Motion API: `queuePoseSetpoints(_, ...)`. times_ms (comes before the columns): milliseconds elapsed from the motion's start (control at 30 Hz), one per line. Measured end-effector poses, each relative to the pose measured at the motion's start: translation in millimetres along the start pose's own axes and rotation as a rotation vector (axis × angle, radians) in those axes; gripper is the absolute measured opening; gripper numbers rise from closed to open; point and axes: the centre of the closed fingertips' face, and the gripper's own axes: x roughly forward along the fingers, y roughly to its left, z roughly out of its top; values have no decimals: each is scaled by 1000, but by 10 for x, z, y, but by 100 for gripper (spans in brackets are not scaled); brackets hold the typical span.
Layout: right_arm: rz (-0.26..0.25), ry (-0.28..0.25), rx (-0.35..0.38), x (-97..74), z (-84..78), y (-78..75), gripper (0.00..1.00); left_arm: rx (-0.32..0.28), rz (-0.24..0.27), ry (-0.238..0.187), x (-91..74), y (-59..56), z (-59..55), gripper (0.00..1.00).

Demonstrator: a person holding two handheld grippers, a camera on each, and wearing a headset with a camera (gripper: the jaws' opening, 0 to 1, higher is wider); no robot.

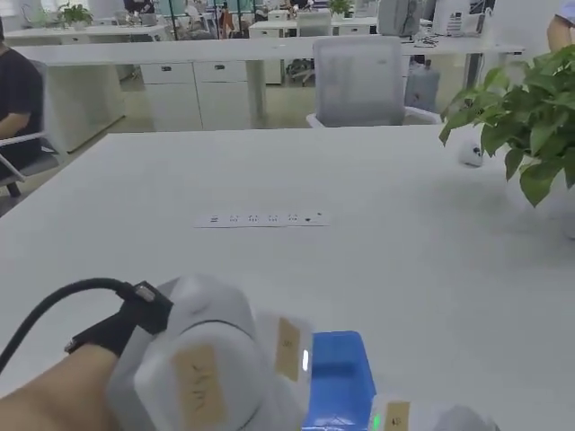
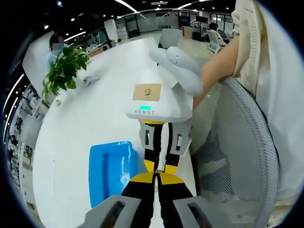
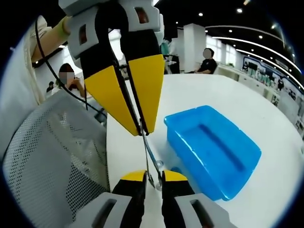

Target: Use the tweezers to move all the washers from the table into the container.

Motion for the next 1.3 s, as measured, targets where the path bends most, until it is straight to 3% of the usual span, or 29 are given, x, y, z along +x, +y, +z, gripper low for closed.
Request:
queuePoseSetpoints(67, 1, -9, 3, -6, 19, 4, 9, -8, -10, -1, 9, -9, 0, 0)
queuePoseSetpoints(200, 22, -114, 34, -53, 231, 39, 8, -1, -23, 17, 42, -32, -21, 0)
queuePoseSetpoints(367, 11, -81, 2, -26, 173, 15, 4, -30, -8, -8, 92, 5, -6, 0)
queuePoseSetpoints(433, 0, -76, 11, -34, 161, -20, 3, -104, 19, -38, 107, 42, -1, 0)
queuePoseSetpoints(500, -1, -82, 66, -45, 151, -53, 3, -144, 8, -56, 98, -1, -24, 5)
queuePoseSetpoints(633, -23, -99, 177, -67, 135, -137, 2, -267, 50, -158, 35, -34, -31, 11)
queuePoseSetpoints(700, -28, -113, 207, -76, 137, -163, 3, -372, 78, -221, -11, -65, -76, 18)
queuePoseSetpoints(733, -29, -124, 242, -79, 137, -178, 2, -423, 90, -246, -33, -93, -120, 21)
queuePoseSetpoints(867, -26, -154, 322, -96, 126, -226, 3, -540, 164, -313, -110, -158, -288, 29)
queuePoseSetpoints(1000, -14, -178, 392, -109, 114, -245, 3, -655, 280, -384, -200, -179, -462, 42)
queuePoseSetpoints(1100, -13, -188, 424, -128, 105, -241, 3, -745, 341, -495, -283, -168, -475, 50)
queuePoseSetpoints(1133, -11, -191, 433, -135, 106, -240, 3, -780, 356, -550, -320, -160, -462, 52)
queuePoseSetpoints(1200, -9, -200, 449, -171, 116, -235, 3, -821, 384, -624, -376, -136, -447, 55)
queuePoseSetpoints(1300, -14, -206, 466, -231, 134, -244, 3, -808, 464, -667, -435, -71, -450, 62)
